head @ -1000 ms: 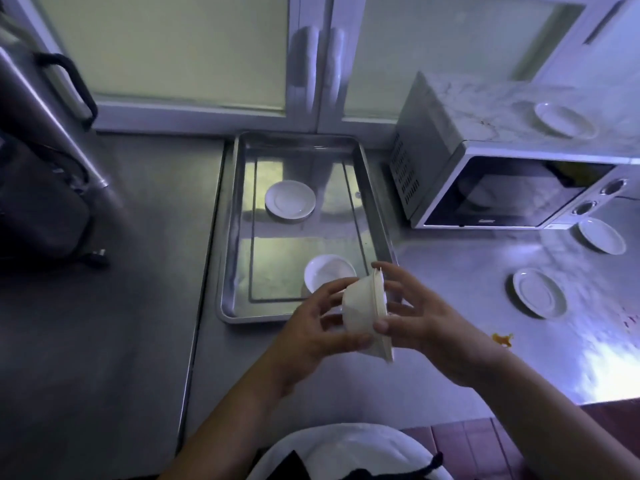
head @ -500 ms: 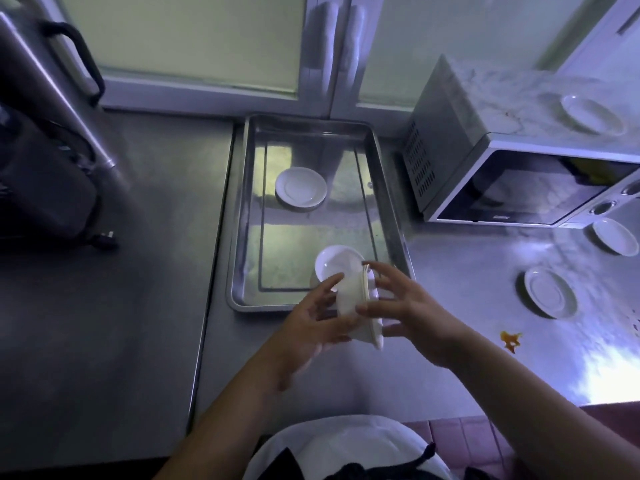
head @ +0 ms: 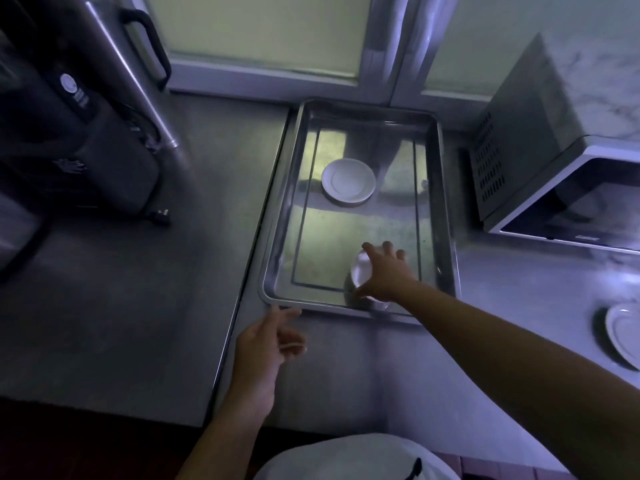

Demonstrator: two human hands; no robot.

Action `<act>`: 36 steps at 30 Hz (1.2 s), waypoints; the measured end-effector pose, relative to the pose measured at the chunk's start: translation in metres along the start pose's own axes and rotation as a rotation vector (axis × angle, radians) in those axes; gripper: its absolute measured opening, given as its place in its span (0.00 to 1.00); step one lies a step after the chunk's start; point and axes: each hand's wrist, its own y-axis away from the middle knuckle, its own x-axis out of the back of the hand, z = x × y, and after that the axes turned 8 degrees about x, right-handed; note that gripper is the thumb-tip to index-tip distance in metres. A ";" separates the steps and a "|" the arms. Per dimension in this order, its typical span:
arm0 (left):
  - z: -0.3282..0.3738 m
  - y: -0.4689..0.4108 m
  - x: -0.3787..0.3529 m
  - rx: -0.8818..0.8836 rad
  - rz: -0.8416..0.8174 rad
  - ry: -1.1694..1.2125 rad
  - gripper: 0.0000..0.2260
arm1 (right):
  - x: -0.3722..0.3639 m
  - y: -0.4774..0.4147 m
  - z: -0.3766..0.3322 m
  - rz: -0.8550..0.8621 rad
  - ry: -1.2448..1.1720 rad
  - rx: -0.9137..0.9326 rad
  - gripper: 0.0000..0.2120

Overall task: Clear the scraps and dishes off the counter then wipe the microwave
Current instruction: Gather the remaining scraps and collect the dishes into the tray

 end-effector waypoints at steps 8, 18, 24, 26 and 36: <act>-0.007 0.007 -0.015 0.069 -0.058 -0.047 0.10 | 0.013 0.001 0.028 -0.073 0.095 0.180 0.52; 0.015 0.021 -0.079 -0.265 -0.312 -0.565 0.37 | 0.075 0.099 0.045 -0.193 -1.419 0.202 0.35; 0.012 0.037 -0.124 -0.223 -0.494 -0.459 0.37 | 0.073 0.143 0.061 -0.215 -1.599 0.295 0.31; 0.012 0.040 -0.128 -0.218 -0.516 -0.479 0.36 | 0.068 0.150 0.067 -0.197 -1.626 0.284 0.31; 0.013 0.053 -0.133 -0.105 -0.554 -0.533 0.34 | 0.049 0.160 0.083 -0.079 -1.618 0.448 0.41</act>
